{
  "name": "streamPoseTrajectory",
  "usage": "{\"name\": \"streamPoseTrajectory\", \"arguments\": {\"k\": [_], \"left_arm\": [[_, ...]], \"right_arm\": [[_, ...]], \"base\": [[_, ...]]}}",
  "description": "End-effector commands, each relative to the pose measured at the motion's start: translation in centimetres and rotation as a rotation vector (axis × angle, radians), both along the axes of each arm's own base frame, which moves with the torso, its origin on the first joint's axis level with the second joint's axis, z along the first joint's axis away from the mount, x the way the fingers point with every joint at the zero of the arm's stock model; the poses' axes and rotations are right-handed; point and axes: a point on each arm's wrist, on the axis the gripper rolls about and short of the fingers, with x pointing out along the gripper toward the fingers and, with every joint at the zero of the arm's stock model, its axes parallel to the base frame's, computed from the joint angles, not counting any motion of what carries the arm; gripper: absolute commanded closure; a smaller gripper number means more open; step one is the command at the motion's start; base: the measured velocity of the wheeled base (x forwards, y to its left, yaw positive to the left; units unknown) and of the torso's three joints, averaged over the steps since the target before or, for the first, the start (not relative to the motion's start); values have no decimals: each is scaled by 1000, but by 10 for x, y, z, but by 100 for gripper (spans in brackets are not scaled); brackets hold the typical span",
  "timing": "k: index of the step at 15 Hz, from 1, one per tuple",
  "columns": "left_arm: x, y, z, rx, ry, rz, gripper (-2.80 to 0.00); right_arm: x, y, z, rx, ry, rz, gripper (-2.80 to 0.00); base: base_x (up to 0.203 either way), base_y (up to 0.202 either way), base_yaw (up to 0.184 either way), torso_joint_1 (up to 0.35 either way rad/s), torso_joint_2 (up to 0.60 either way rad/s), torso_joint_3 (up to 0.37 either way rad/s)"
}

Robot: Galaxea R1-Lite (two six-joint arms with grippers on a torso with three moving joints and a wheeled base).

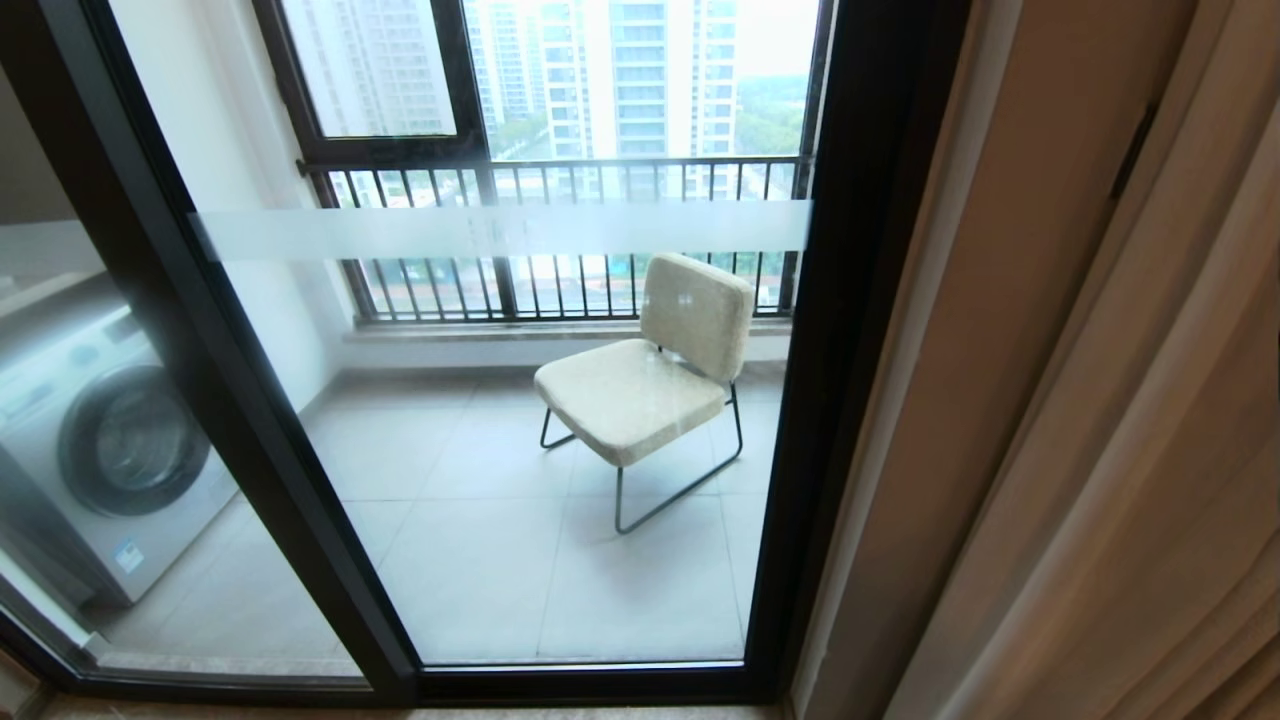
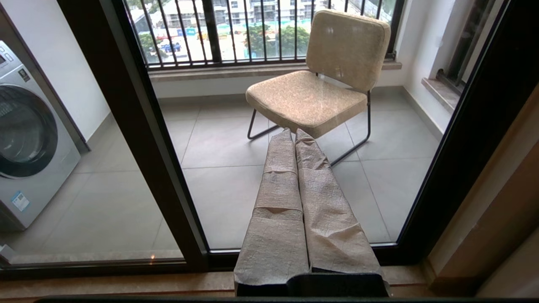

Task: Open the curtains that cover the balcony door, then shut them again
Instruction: Pull the inner curtains open on both sides

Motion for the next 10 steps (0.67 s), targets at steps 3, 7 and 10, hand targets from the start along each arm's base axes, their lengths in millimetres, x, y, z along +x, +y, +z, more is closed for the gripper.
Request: {"name": "streamPoseTrajectory", "arguments": {"k": [3, 7, 10], "left_arm": [[0, 0, 0, -1, -1, 0, 0], [0, 0, 0, 0, -1, 0, 0], [0, 0, 0, -1, -1, 0, 0]], "right_arm": [[-4, 12, 6, -28, 5, 74, 0], [-13, 52, 14, -76, 19, 258, 0], [-12, 98, 17, -83, 8, 402, 0]], "base": [[0, 0, 0, 0, 0, 0], [0, 0, 0, 0, 0, 0], [0, 0, 0, 0, 0, 0]]}}
